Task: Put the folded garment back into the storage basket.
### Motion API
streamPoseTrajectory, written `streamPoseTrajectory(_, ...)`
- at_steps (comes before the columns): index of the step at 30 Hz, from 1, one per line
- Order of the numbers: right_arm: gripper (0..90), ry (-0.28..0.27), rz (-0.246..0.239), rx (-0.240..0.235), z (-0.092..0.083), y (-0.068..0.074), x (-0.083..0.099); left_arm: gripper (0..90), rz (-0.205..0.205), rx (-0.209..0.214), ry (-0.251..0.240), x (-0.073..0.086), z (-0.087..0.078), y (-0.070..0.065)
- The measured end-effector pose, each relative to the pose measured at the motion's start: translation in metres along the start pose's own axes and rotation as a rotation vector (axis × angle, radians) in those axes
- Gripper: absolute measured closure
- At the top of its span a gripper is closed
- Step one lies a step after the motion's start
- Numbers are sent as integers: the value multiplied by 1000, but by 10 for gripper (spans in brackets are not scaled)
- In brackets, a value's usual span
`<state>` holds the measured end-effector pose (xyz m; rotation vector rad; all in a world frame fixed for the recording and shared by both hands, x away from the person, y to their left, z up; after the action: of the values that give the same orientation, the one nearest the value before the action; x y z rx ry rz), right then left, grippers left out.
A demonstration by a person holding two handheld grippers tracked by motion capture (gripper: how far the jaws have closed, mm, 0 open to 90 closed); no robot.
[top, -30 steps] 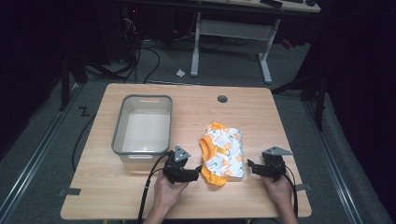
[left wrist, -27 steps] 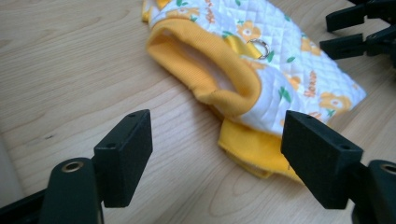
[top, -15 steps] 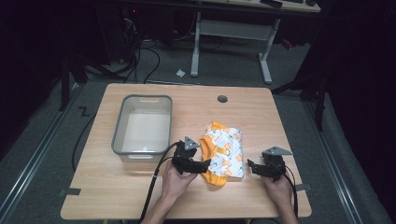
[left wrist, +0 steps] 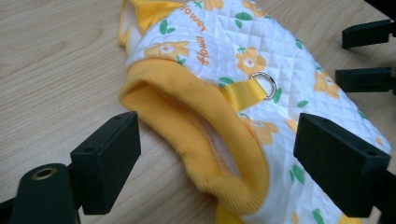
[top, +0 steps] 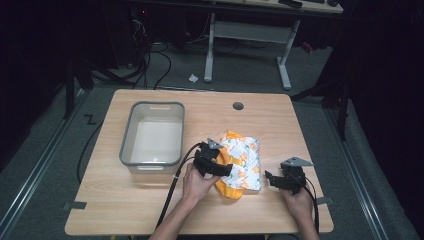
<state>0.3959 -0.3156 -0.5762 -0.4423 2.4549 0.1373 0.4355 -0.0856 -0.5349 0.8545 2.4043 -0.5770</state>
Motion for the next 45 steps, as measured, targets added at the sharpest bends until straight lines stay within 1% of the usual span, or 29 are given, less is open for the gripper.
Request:
streamPoseTrajectory(3,264,0,0,0,0,0,0,148,-20,-5,11,-4,7,2)
streamPoseTrajectory(5,264,0,0,0,0,0,0,144,-23,-13,18,-7,12,2)
streamPoseTrajectory(7,264,1,0,-1,0,0,0,144,-20,-20,33,-9,19,2)
streamPoseTrajectory(9,264,1,-1,-1,0,0,0,145,-13,-41,52,-9,27,2)
streamPoseTrajectory(12,264,1,0,0,0,0,0,153,-18,-63,75,-8,37,4)
streamPoseTrajectory(14,264,0,0,0,0,0,0,147,-20,-71,91,-5,42,7)
streamPoseTrajectory(15,264,1,0,0,0,0,0,141,-32,-67,100,-3,43,8)
streamPoseTrajectory(16,264,1,0,0,0,0,0,136,-38,-73,99,-3,44,9)
streamPoseTrajectory(18,264,1,0,0,0,0,0,148,-41,-79,116,-1,47,11)
streamPoseTrajectory(19,264,1,-1,0,0,0,0,151,-32,-86,118,-1,48,12)
streamPoseTrajectory(20,264,1,-1,-1,0,0,0,161,-22,-100,118,-1,48,11)
streamPoseTrajectory(23,264,1,-1,0,0,0,0,222,12,-121,118,-2,49,9)
streamPoseTrajectory(24,264,1,-1,0,0,0,0,257,21,-119,113,-2,49,7)
streamPoseTrajectory(26,264,1,-1,0,0,0,0,358,39,-122,102,-3,49,4)
streamPoseTrajectory(27,264,0,-1,0,0,0,0,393,48,-114,94,-3,49,2)
streamPoseTrajectory(28,264,0,-1,0,0,0,0,453,55,-106,92,-3,49,1)
streamPoseTrajectory(32,264,0,-1,0,0,0,0,624,55,-72,90,-4,49,-1)
streamPoseTrajectory(34,264,0,-1,-1,0,0,0,672,51,-57,88,-4,49,-2)
streamPoseTrajectory(38,264,0,-1,-1,0,0,0,717,47,-35,84,-5,47,-2)
streamPoseTrajectory(39,264,0,-1,-1,0,0,0,723,41,-28,80,-5,46,-3)
streamPoseTrajectory(40,264,1,0,-1,0,0,0,727,31,-20,72,-6,45,-3)
streamPoseTrajectory(41,264,1,0,-1,0,0,0,728,19,-1,63,-7,43,-3)
streamPoseTrajectory(45,264,1,0,-1,0,0,0,733,10,30,41,-9,34,-3)
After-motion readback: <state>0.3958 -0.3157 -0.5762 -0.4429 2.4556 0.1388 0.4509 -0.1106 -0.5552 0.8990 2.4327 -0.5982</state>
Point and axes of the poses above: each handheld gripper's, and its own axes: z roughly forward along the jaws, x roughly out of its underside, y roughly to its left, the point moved 8 cm from there along z, roughly forward along the jaws, and after that the axes turned 6 degrees about y, right-handed, at the moved point
